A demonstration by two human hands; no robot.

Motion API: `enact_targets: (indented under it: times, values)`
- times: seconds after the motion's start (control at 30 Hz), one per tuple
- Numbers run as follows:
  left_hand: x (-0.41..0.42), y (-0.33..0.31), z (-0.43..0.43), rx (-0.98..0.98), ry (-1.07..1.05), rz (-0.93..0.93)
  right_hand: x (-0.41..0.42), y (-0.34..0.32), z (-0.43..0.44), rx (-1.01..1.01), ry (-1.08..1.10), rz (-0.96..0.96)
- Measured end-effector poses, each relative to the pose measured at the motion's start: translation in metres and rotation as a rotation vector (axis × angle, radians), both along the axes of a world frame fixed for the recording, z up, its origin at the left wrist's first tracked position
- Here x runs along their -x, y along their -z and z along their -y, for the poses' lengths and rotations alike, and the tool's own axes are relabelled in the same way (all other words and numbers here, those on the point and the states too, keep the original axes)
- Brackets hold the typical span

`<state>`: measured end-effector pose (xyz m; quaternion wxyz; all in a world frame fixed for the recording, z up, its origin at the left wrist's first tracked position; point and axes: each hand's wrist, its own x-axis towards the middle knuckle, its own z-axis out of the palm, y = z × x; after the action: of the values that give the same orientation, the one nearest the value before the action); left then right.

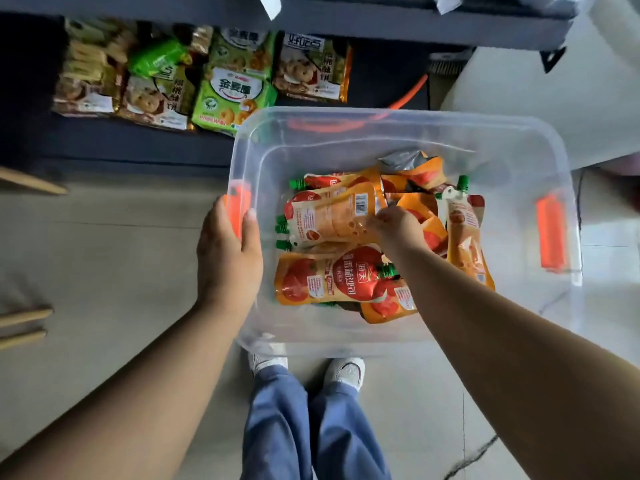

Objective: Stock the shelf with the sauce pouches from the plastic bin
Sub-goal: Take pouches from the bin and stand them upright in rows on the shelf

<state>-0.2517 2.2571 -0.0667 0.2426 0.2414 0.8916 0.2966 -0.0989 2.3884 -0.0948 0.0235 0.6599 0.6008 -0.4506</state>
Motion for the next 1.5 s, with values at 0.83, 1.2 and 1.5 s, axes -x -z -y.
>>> enact_targets:
  times: [0.83,1.2,1.5]
  values:
    - [-0.015,-0.126,-0.004,0.017,-0.159,1.376,-0.011,-0.169,0.079,-0.345,-0.486,-0.49]
    - [0.017,-0.096,0.056,0.025,-0.153,1.127,-0.025,-0.084,0.027,0.053,-0.319,-0.079]
    - [0.023,-0.066,0.082,0.044,-0.245,0.92,0.025,-0.025,0.013,0.367,-0.112,0.264]
